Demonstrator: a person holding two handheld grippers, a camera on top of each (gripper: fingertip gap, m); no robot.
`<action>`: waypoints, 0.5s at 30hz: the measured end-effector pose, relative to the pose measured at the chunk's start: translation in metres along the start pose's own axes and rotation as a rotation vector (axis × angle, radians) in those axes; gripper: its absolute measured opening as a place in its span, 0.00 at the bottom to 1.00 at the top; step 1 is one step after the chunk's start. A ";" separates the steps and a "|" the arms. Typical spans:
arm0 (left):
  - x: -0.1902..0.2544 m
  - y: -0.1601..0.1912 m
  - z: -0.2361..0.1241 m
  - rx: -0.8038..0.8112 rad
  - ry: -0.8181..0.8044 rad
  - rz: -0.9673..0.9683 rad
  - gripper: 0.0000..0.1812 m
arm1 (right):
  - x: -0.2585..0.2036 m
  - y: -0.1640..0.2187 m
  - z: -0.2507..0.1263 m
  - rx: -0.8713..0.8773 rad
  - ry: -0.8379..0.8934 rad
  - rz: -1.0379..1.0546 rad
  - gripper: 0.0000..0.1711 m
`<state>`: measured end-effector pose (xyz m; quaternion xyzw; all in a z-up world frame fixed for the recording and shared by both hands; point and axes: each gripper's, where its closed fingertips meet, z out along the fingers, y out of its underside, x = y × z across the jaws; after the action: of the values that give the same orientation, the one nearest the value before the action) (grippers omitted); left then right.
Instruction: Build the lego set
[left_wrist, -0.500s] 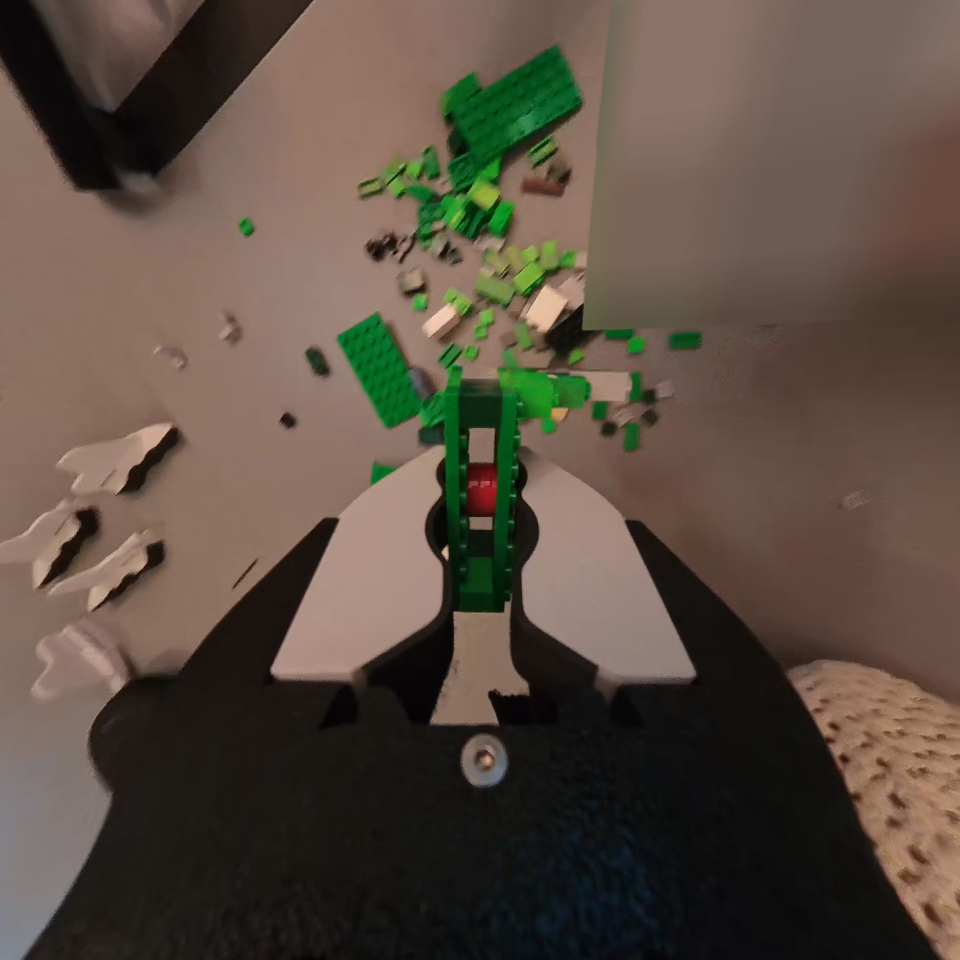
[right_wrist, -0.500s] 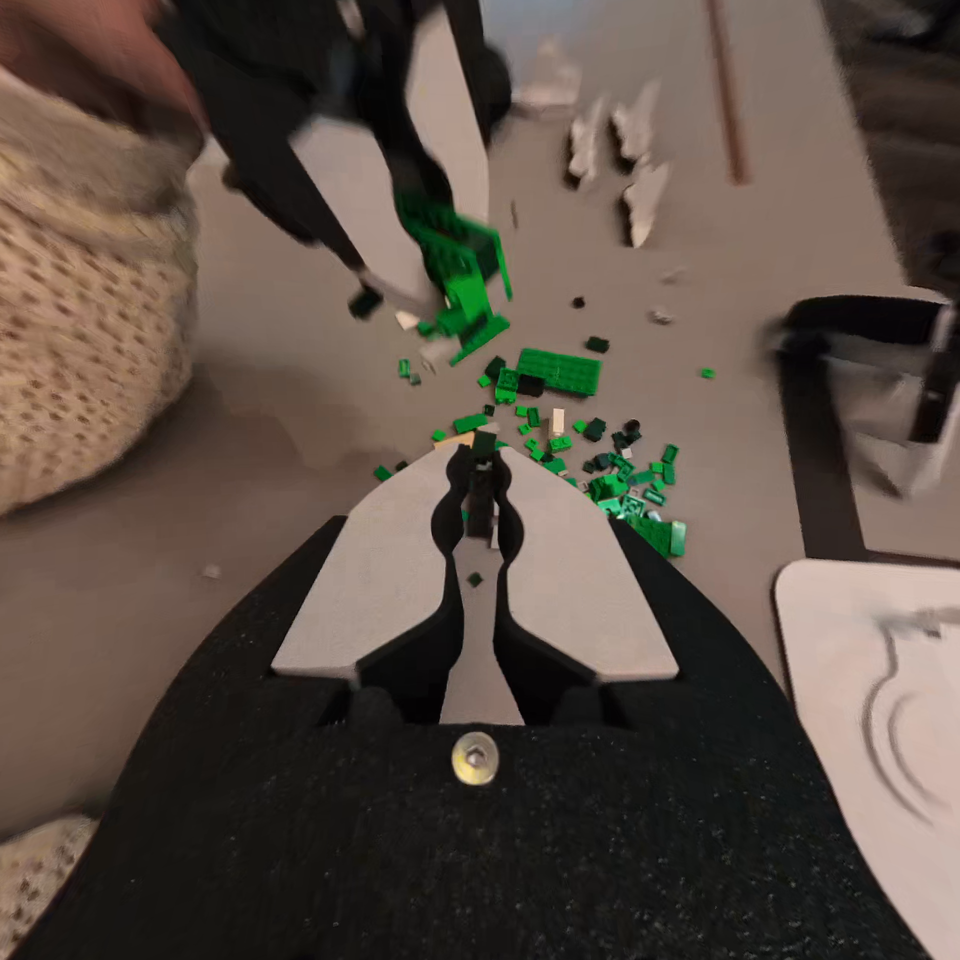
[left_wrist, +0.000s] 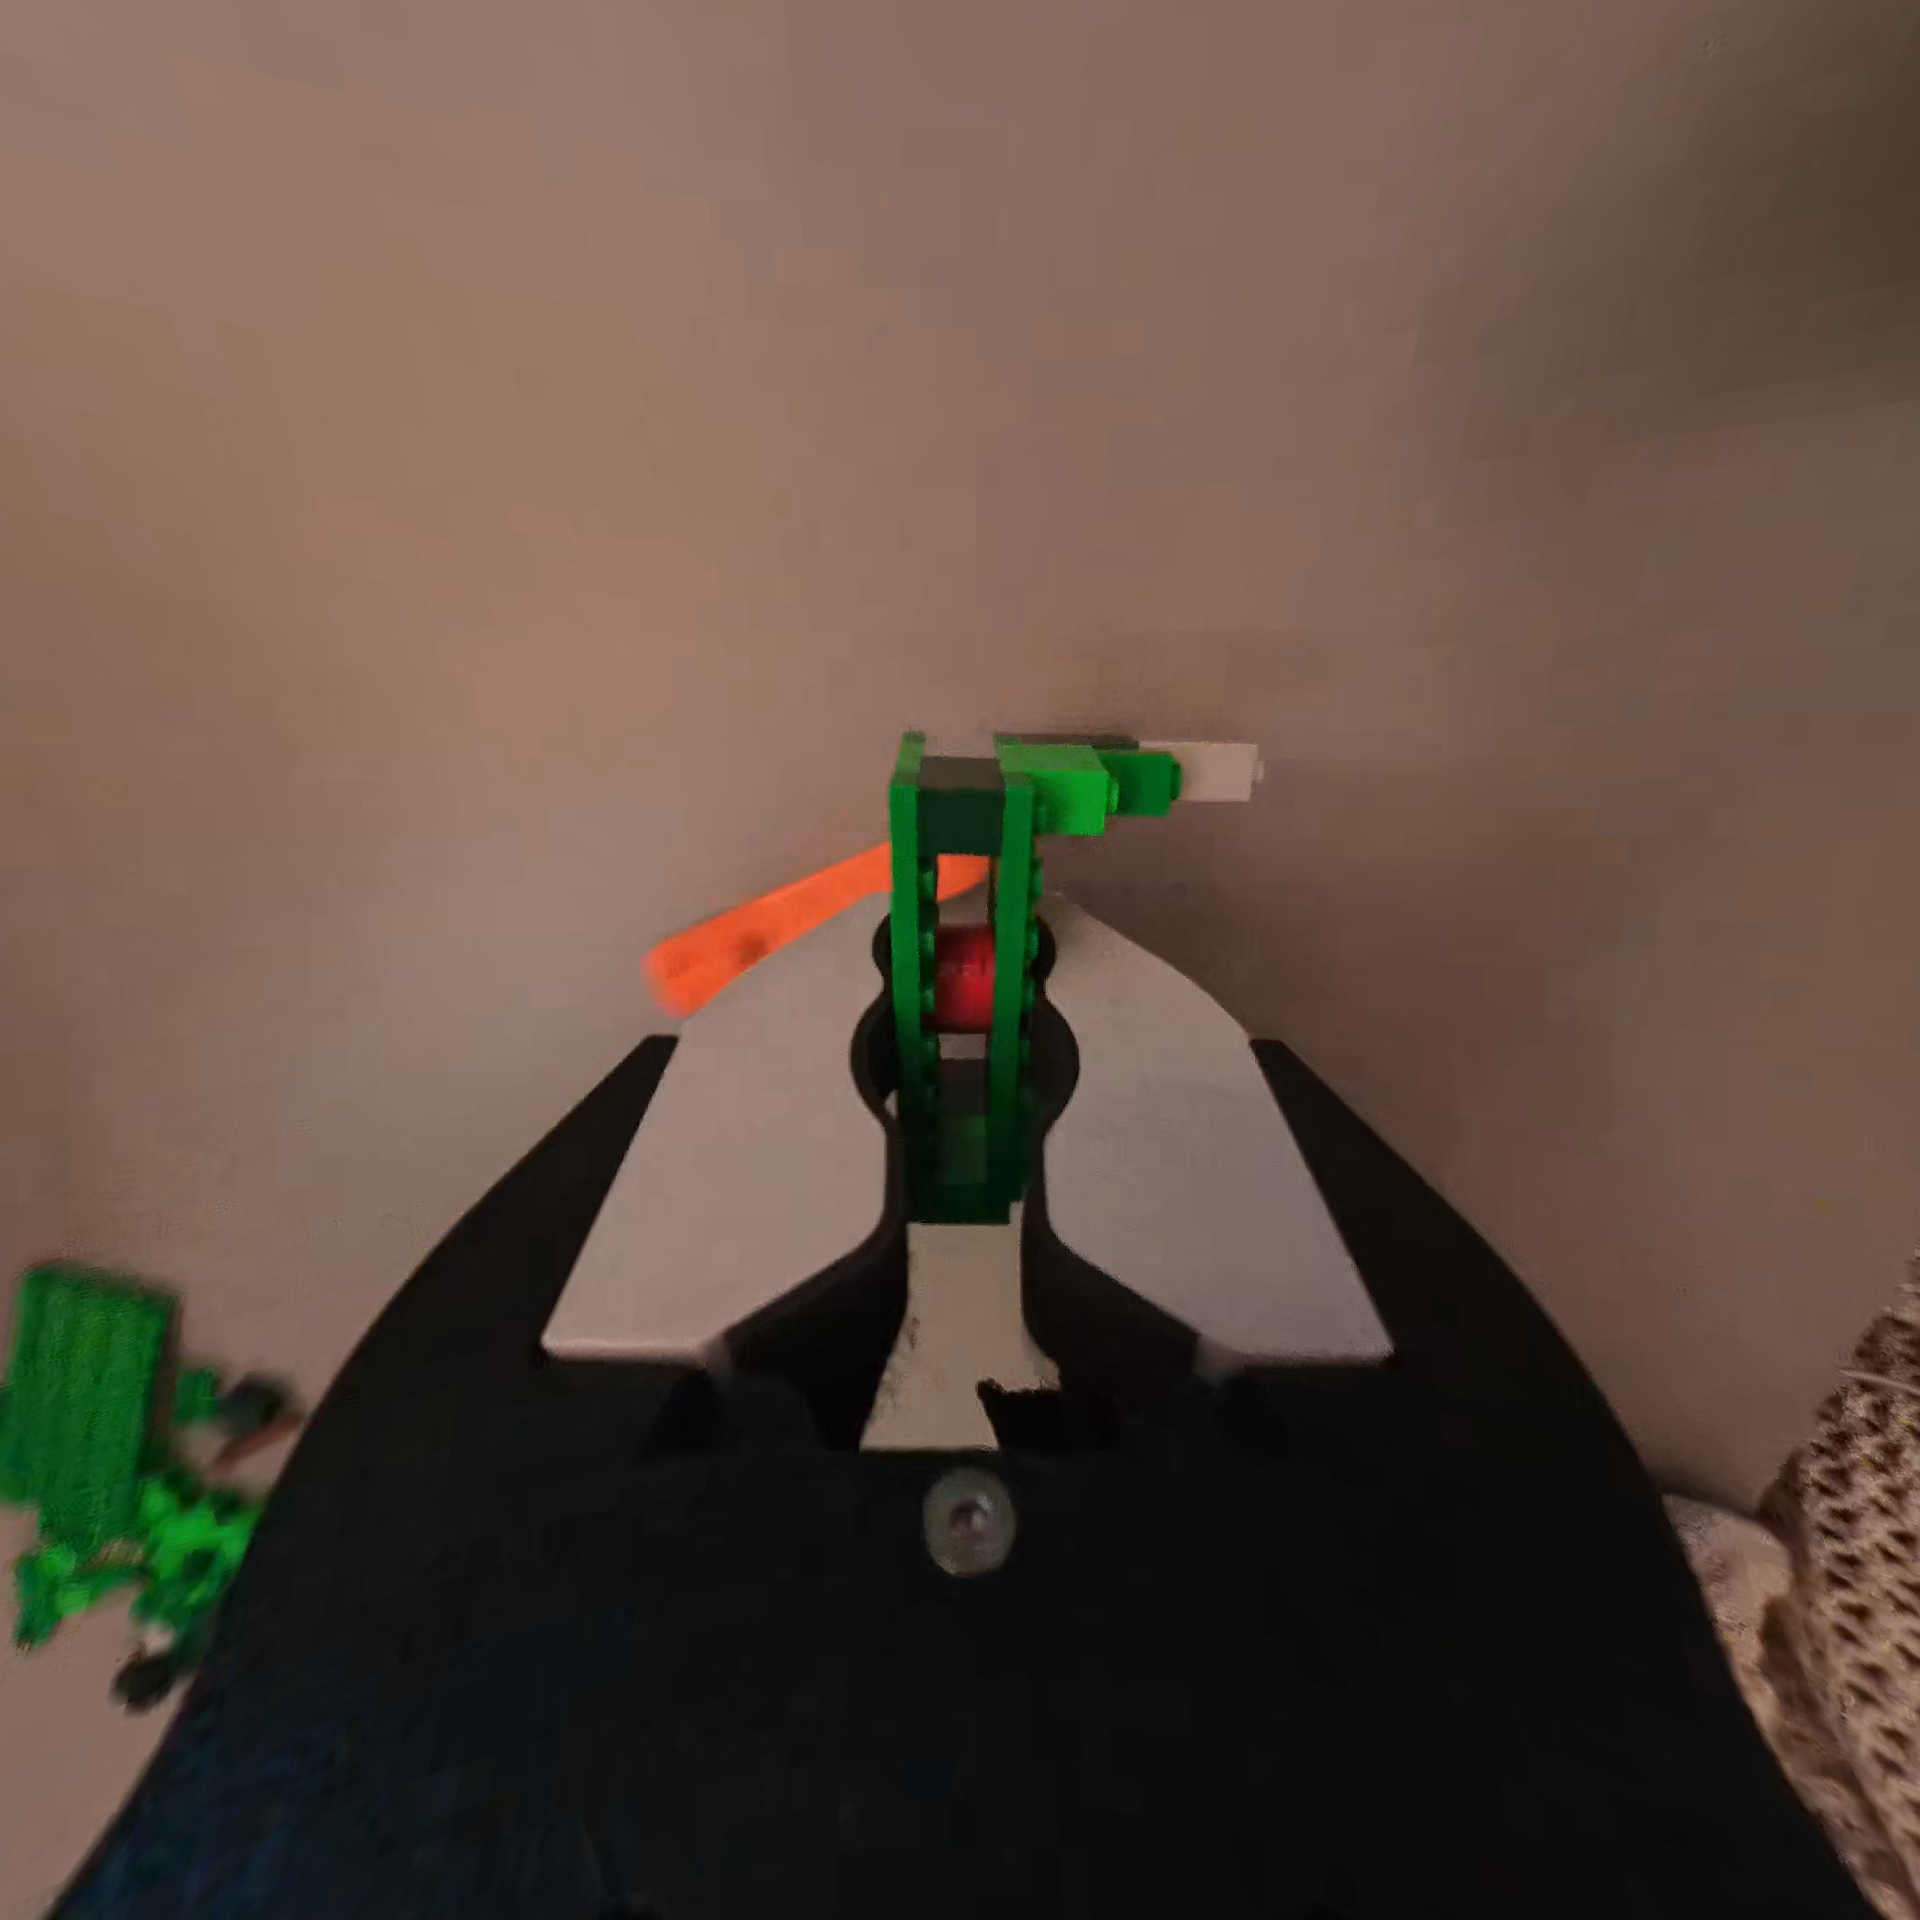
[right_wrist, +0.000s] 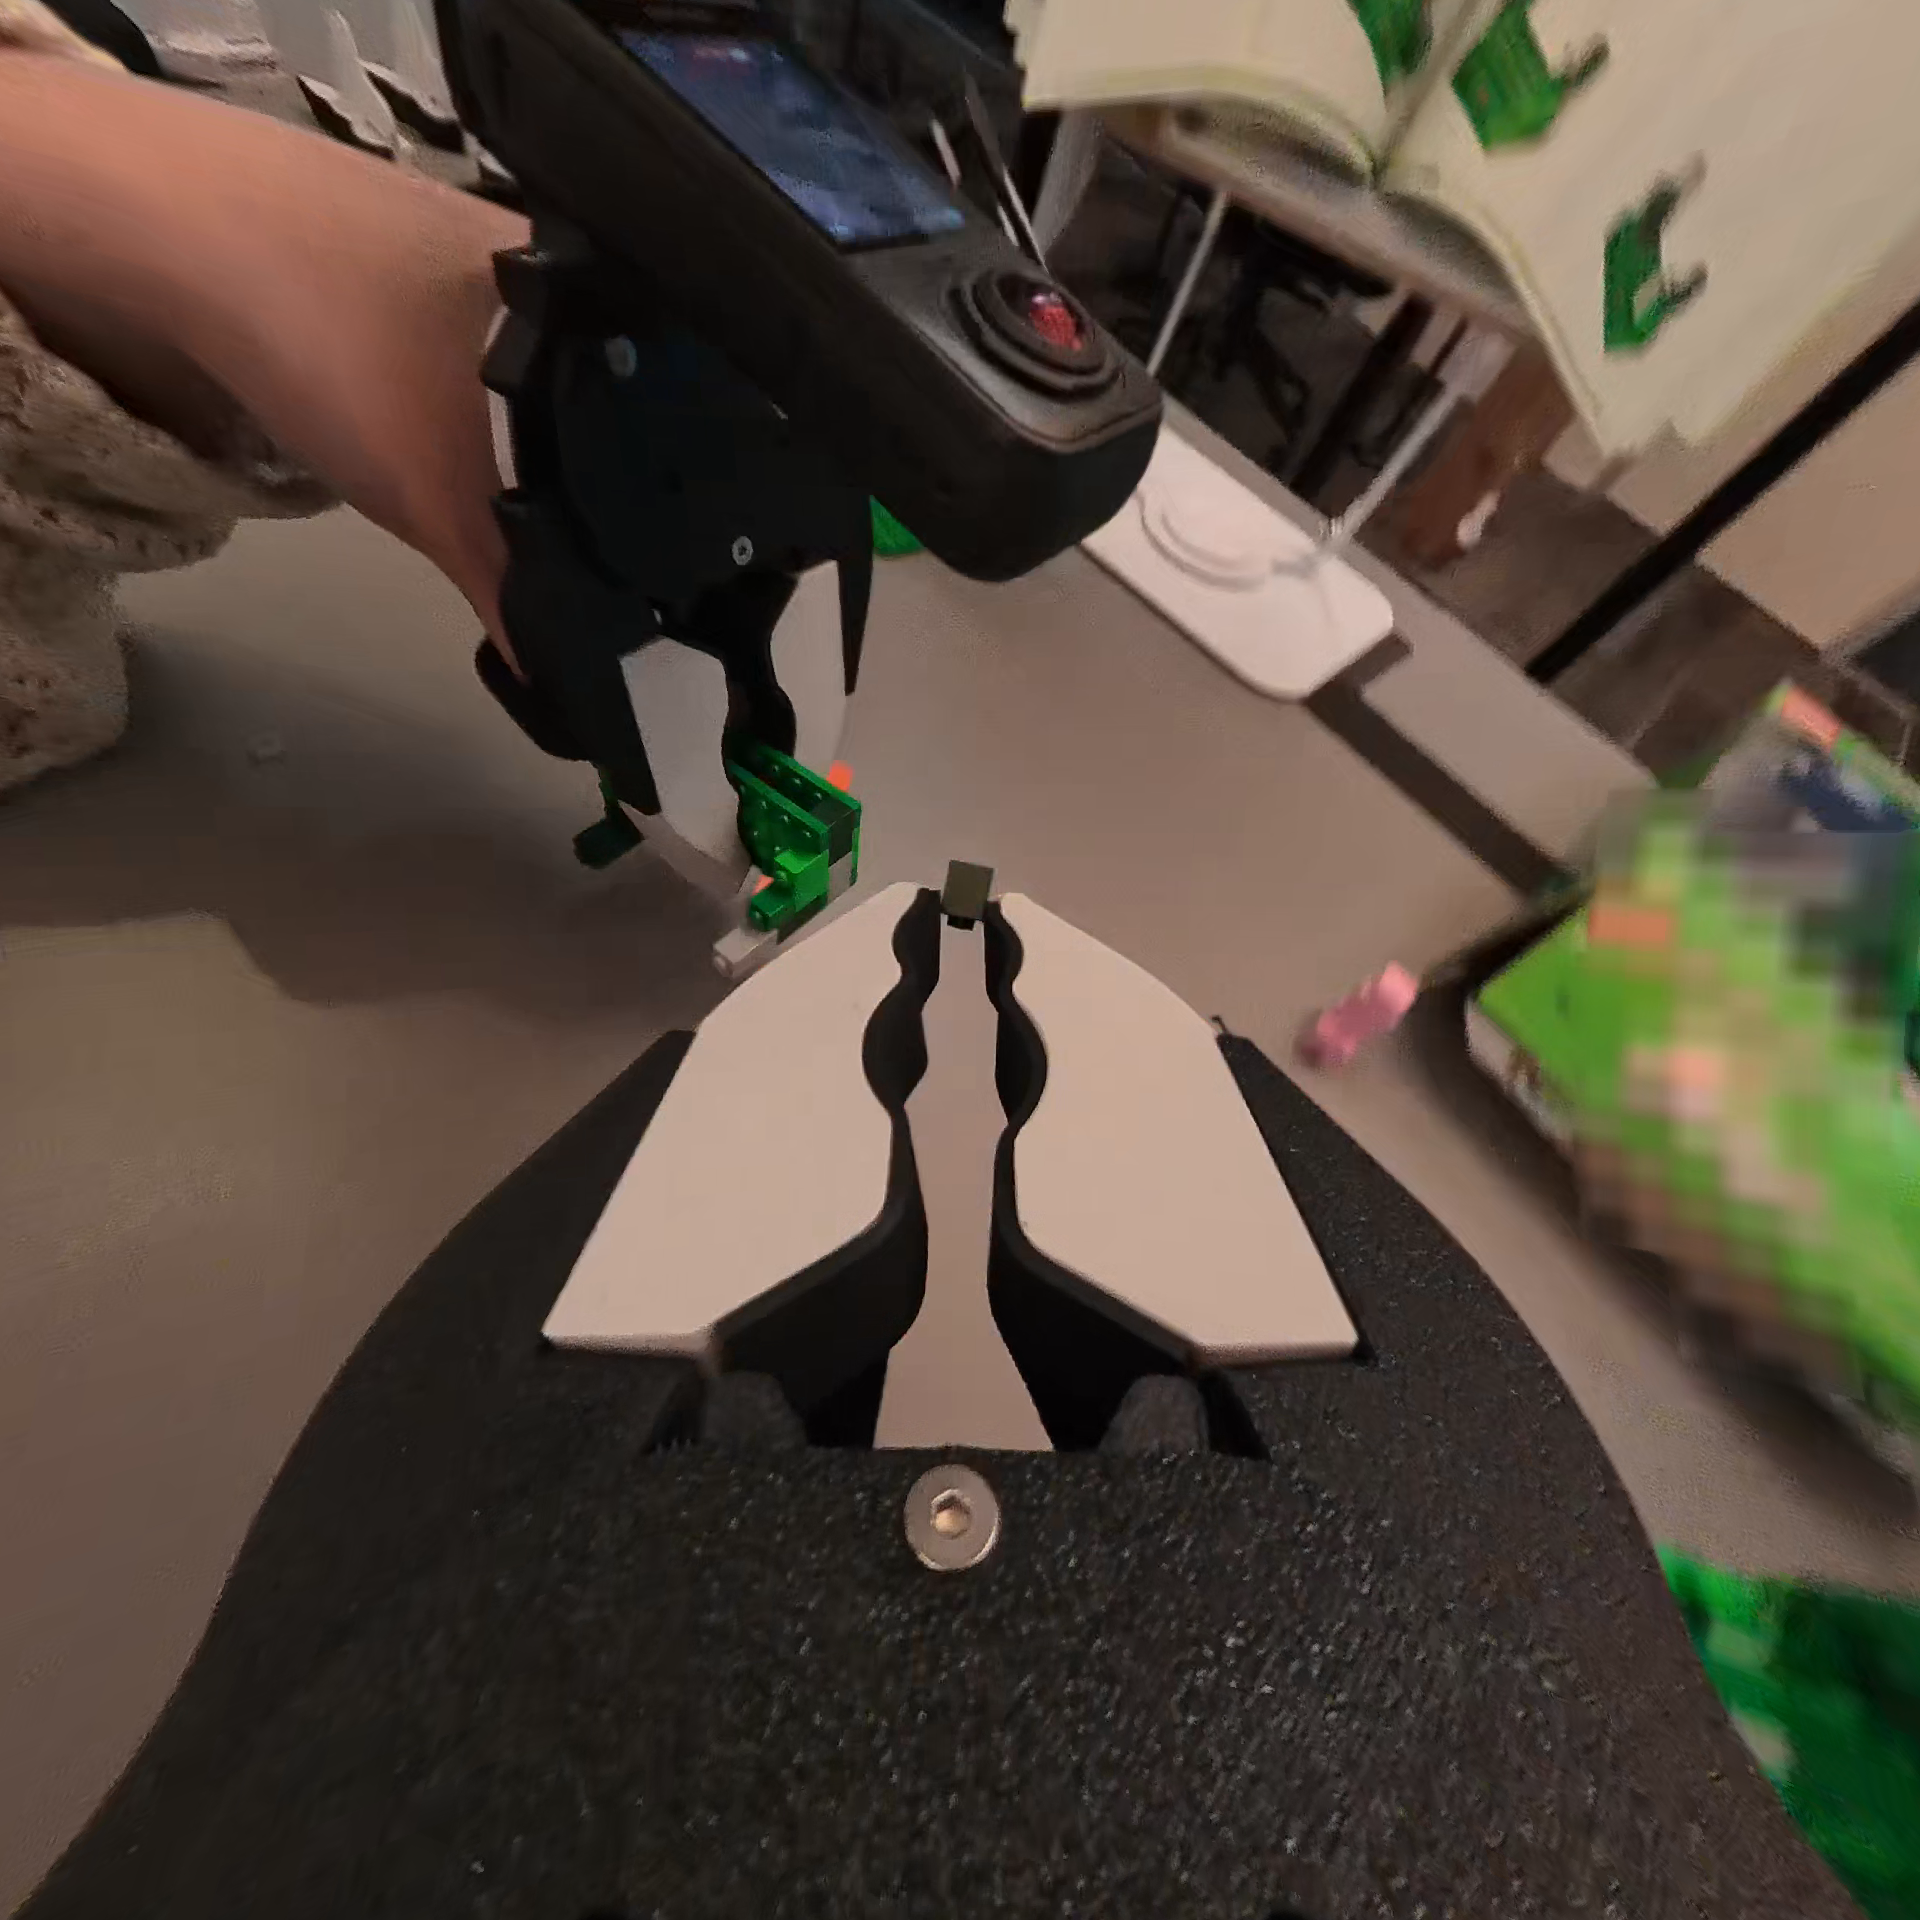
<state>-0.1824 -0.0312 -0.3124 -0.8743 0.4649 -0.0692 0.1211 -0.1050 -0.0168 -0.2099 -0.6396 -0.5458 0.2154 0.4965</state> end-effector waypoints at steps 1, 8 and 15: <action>0.013 -0.004 0.007 -0.021 0.015 0.029 0.11 | -0.004 0.014 -0.011 -0.005 0.012 0.038 0.04; 0.046 -0.013 0.024 -0.095 -0.023 0.080 0.11 | -0.045 0.071 -0.026 -0.046 0.001 0.155 0.04; 0.043 -0.010 0.028 -0.110 -0.029 0.031 0.11 | -0.061 0.073 0.002 -0.119 0.019 0.203 0.04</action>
<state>-0.1441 -0.0575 -0.3357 -0.8733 0.4796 -0.0292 0.0804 -0.0903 -0.0648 -0.2905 -0.7220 -0.4853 0.2259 0.4384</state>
